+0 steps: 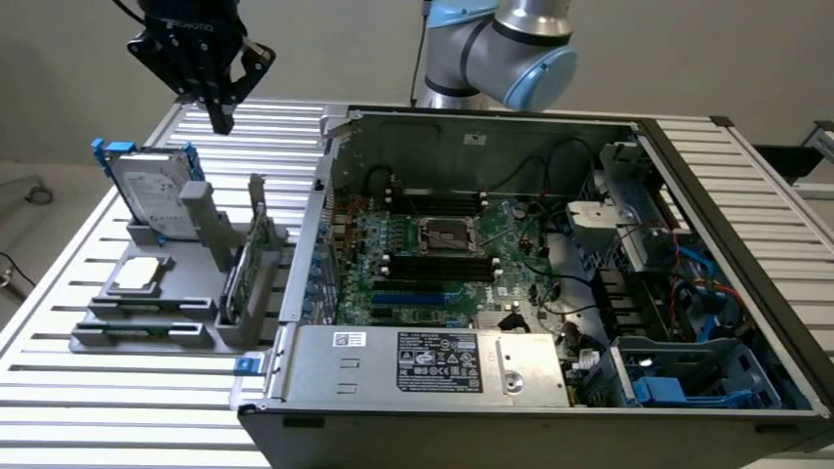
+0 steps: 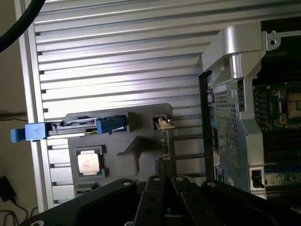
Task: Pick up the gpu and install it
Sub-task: 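Reach for the gpu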
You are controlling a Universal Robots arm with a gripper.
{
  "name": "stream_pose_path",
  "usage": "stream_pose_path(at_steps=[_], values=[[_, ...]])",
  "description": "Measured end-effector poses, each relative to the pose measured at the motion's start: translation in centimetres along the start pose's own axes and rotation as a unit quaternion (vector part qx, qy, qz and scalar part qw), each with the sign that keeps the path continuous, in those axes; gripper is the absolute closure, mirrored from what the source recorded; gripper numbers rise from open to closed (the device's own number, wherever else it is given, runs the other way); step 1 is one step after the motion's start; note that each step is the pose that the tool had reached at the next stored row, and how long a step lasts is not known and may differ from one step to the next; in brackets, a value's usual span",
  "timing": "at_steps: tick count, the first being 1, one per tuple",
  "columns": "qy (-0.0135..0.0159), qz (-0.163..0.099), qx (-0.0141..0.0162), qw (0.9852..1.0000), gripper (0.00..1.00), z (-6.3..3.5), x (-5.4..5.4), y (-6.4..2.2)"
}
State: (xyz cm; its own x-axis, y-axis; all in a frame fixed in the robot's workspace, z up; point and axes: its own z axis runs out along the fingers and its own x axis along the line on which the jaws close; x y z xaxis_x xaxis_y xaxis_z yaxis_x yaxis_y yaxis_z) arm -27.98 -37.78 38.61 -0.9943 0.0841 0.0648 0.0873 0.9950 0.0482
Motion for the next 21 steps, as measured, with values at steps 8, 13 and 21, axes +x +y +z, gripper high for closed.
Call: stream_pose_path(at_steps=[8,13,21], values=[[0.0084,-0.058,0.0147,0.9982,0.89,0.12,-0.01,-0.01],[0.0063,-0.088,0.0302,0.9956,0.89,0.18,-0.01,-0.01],[-0.0061,-0.095,0.0518,0.9941,0.89,0.19,0.06,0.01]])
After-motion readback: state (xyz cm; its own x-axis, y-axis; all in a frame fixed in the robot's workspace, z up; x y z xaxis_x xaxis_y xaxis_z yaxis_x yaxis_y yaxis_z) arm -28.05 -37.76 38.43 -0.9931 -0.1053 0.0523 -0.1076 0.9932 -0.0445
